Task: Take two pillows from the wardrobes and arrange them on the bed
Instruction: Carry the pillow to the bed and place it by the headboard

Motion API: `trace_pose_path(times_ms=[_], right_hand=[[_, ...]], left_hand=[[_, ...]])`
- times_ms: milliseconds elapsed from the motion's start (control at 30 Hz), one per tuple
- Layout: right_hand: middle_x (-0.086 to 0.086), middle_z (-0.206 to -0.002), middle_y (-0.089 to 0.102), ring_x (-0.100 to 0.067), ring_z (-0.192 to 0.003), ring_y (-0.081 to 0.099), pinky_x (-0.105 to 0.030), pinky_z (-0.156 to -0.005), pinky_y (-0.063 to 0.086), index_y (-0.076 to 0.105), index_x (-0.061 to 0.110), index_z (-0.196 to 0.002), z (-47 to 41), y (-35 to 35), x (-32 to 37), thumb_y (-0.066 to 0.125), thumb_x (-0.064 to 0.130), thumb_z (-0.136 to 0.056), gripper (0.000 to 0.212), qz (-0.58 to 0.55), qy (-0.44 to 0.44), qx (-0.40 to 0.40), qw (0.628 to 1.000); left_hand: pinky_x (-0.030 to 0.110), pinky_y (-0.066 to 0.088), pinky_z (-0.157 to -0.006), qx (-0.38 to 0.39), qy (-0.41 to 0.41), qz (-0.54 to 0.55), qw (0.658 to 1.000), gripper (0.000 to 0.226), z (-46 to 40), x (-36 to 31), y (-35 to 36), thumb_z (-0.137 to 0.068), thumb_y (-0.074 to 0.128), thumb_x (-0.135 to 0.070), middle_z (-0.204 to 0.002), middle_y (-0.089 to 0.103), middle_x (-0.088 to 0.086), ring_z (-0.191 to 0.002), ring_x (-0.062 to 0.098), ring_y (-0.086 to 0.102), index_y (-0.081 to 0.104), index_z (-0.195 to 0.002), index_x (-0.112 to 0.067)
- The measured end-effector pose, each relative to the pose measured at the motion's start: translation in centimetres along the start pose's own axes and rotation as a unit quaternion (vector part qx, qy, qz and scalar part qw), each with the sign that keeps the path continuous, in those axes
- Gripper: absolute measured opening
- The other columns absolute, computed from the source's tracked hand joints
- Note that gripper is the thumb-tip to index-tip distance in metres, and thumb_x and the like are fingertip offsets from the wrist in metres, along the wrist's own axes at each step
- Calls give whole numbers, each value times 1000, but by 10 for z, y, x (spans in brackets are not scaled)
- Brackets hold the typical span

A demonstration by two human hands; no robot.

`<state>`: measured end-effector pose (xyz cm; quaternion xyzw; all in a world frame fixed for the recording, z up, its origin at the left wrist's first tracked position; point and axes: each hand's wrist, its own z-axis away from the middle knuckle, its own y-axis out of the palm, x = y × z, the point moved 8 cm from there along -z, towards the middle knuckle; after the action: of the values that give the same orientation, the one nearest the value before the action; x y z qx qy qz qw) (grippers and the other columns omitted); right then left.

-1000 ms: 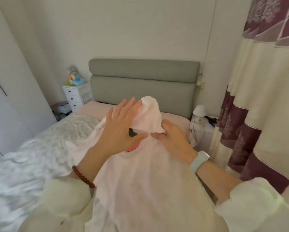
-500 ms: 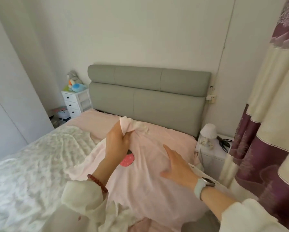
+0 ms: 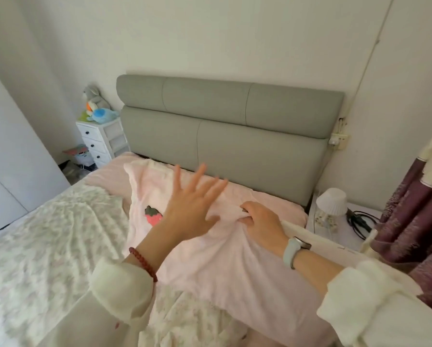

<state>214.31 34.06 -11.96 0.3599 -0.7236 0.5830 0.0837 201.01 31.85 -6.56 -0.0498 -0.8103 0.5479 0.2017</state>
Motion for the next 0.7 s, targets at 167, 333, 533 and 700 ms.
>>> trace_pose_path(times_ms=[167,333,533,700], right_hand=[[-5,-97,66,-27,-91,57,-34,-71,41,59,13,-95,-42,-18,-21,60,20,-83,13,-13,-27,-15,999],[3,-139,39,-24,-123,39,-43,-99,36,19,34,-138,-64,8,-130,62,57,-68,85,124,55,184,974],[-1,-111,63,-27,-102,58,-30,-70,37,48,23,-107,-139,29,-228,51,43,-86,29,135,86,198,967],[-4,-97,66,-32,-92,58,-33,-64,34,49,20,-88,-251,11,-235,49,28,-89,8,59,24,73,995]], left_hand=[[60,36,-97,-56,46,71,995,26,-43,-12,31,-62,80,-12,-73,67,2,-71,22,66,68,-85,-14],[45,52,-77,-90,-46,157,982,36,-95,-15,77,-40,74,13,-59,63,3,-56,22,62,62,-65,-9],[40,52,-73,-75,-109,130,983,34,-181,-2,149,-42,71,15,-55,59,2,-54,24,59,59,-61,-10],[53,43,-90,-108,-239,149,953,28,-257,57,174,-53,61,20,-61,60,10,-63,31,60,56,-65,-5]])
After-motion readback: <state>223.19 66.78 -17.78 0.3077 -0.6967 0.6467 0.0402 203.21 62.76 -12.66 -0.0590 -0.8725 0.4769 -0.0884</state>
